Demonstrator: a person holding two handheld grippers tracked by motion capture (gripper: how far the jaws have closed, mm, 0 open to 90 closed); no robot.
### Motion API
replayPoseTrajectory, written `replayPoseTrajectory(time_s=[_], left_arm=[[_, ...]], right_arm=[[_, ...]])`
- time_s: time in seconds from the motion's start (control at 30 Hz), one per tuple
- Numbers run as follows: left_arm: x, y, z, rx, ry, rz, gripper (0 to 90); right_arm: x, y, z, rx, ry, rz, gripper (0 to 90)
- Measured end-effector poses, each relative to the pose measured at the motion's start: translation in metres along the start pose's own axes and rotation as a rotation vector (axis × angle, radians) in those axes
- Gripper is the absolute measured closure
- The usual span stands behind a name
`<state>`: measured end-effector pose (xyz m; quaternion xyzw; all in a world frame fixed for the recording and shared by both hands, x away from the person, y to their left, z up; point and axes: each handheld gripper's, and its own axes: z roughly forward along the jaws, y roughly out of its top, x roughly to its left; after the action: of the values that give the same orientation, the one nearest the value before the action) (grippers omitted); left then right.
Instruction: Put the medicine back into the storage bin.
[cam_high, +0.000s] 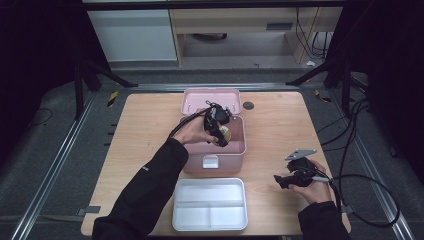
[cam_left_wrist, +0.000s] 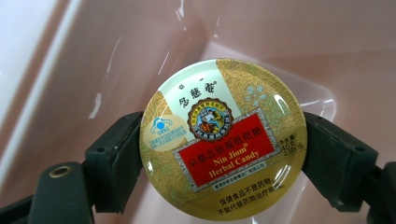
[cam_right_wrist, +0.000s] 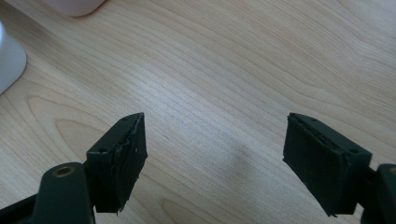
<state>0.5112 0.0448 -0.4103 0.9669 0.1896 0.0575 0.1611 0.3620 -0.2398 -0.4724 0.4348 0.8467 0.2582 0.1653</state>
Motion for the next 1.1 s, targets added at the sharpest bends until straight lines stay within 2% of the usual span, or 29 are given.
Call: replayPoseTrajectory(time_s=[0.13, 0.23, 0.33, 0.6, 0.73, 0.83, 0.97, 1.1], left_arm=[[0.002, -0.002, 0.0, 0.004, -0.015, -0.014, 18.1], [0.003, -0.004, -0.007, -0.015, -0.011, -0.016, 17.7], [0.004, -0.006, -0.021, -0.063, -0.005, -0.032, 17.7], [-0.005, -0.022, -0.062, -0.146, 0.056, -0.02, 19.5], [-0.012, -0.034, -0.083, -0.181, 0.087, -0.016, 21.9], [-0.018, -0.048, -0.098, -0.245, 0.098, -0.02, 26.6], [-0.026, -0.068, -0.118, -0.248, 0.135, -0.013, 27.6], [-0.035, -0.092, -0.136, -0.298, 0.155, -0.02, 29.3]], right_arm=[[0.0, 0.0, 0.0, -0.002, -0.005, 0.003, 20.9], [0.0, 0.0, 0.0, -0.003, -0.004, 0.002, 20.8], [0.0, 0.0, -0.001, -0.009, -0.004, 0.004, 21.1], [0.001, 0.004, -0.005, -0.035, -0.005, -0.004, 23.8], [0.002, 0.008, -0.01, -0.07, -0.003, -0.01, 26.9], [0.004, 0.011, -0.013, -0.085, 0.001, -0.024, 29.4], [0.008, 0.014, -0.015, -0.095, 0.016, -0.054, 33.2], [0.012, 0.018, -0.016, -0.103, 0.033, -0.08, 35.3]])
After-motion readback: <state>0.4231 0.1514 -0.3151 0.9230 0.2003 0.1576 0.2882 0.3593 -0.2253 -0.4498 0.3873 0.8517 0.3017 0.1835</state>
